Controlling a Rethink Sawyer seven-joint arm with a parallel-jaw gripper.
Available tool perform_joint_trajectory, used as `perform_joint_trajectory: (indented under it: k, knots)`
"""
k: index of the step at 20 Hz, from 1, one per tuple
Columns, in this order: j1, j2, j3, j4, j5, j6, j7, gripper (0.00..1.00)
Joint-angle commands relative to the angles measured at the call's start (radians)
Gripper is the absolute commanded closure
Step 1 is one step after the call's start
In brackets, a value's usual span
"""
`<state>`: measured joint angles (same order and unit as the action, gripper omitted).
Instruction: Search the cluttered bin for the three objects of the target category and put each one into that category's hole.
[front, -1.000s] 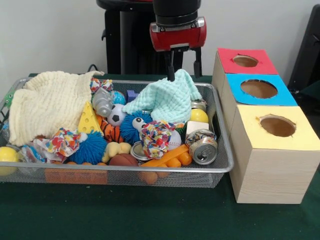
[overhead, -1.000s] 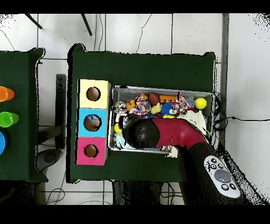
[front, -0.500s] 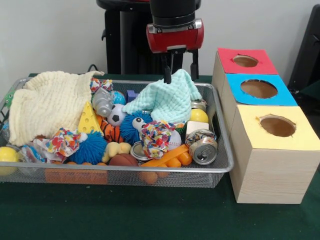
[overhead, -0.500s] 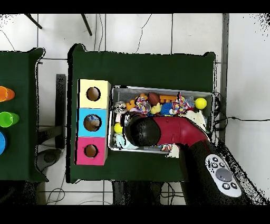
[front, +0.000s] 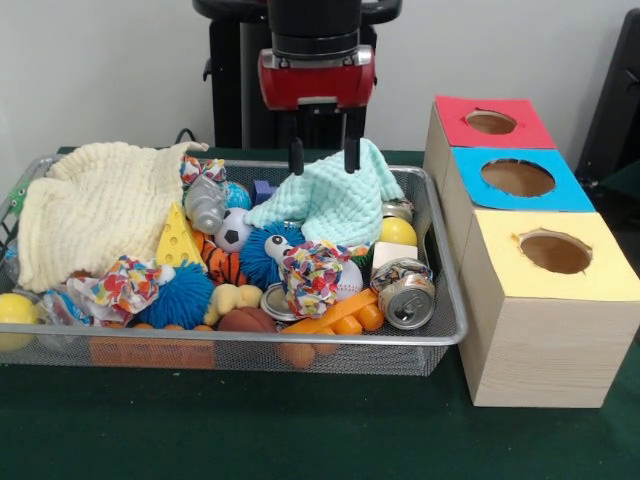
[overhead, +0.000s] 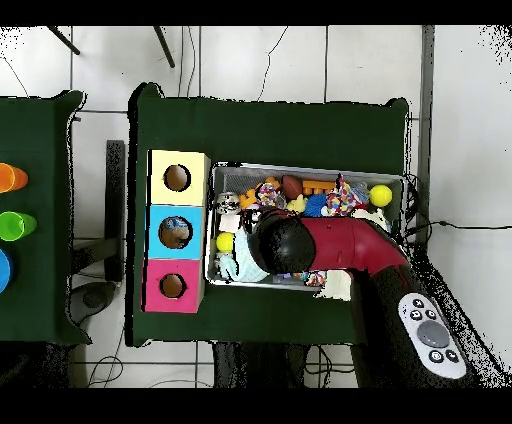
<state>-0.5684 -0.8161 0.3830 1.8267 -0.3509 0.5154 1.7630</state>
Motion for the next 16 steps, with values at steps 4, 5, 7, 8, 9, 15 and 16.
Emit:
perform_joint_trajectory:
  k: [4, 5, 7, 8, 9, 15, 16]
  knots:
    - [-0.027, 0.038, -0.067, -0.049, -0.068, 0.11, -0.02, 0.0]
    - [-0.034, 0.036, -0.065, -0.045, -0.067, 0.111, -0.028, 0.0]
    - [-0.045, 0.031, -0.062, -0.039, -0.064, 0.114, -0.04, 0.0]
    - [-0.048, 0.03, -0.061, -0.037, -0.064, 0.113, -0.043, 0.0]
    - [-0.049, 0.031, -0.061, -0.037, -0.064, 0.111, -0.044, 0.0]
    - [-0.043, 0.031, -0.073, -0.019, -0.082, 0.072, -0.031, 0.0]
    - [-0.045, 0.032, -0.072, -0.016, -0.083, 0.068, -0.032, 0.0]
